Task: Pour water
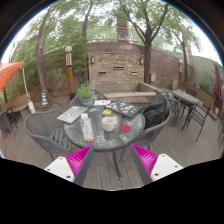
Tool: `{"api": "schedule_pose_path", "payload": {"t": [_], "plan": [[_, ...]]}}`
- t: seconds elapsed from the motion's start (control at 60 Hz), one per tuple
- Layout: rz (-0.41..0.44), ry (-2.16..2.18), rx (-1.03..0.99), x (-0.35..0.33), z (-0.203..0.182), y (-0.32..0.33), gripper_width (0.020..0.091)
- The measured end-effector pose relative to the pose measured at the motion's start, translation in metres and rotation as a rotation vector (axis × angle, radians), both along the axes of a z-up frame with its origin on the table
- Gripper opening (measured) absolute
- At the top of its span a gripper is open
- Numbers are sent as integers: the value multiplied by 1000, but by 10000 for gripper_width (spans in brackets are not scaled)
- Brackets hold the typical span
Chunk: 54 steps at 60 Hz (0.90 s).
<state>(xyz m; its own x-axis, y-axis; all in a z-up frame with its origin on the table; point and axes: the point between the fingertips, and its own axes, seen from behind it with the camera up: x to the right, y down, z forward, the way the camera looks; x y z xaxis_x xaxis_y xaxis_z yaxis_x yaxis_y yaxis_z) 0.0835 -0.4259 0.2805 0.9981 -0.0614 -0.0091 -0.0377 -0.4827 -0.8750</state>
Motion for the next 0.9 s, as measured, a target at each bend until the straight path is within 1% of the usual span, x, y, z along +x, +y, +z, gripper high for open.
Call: {"api": "schedule_pose_path", "payload": {"t": [0.017,0.133,0.15,0.167,0.183,0.2,0.217,0.233,0.25,0.267,0.45,0.467,0.483,0.533,0.6,0.65,0.767,0.9], "plan": [[0,3,13,7,-28,-5,828],[-19,-39,45,0,-34,-9,829],[-21,-46,47,13,-25,4,825],[-29,-54,49,-6,-26,-6,826],[-37,-61,44,-14,-8,-3,826],[-43,-65,52,-12,-23,-9,828],[-51,-71,50,-19,-5,-5,828],[-55,-71,60,-17,-20,-11,826],[-61,-74,59,-25,-2,-6,826],[-65,-73,63,-28,-1,-5,827],[-82,-57,67,-59,-3,5,826],[-77,-54,79,-57,-19,3,825],[-73,-54,81,-65,-2,10,824],[-51,-48,105,-77,-5,20,824],[-13,-47,127,-92,-18,37,825],[-3,-48,148,-99,-32,54,826],[28,-22,170,-120,-80,107,826],[42,1,219,-135,-132,185,826]]}}
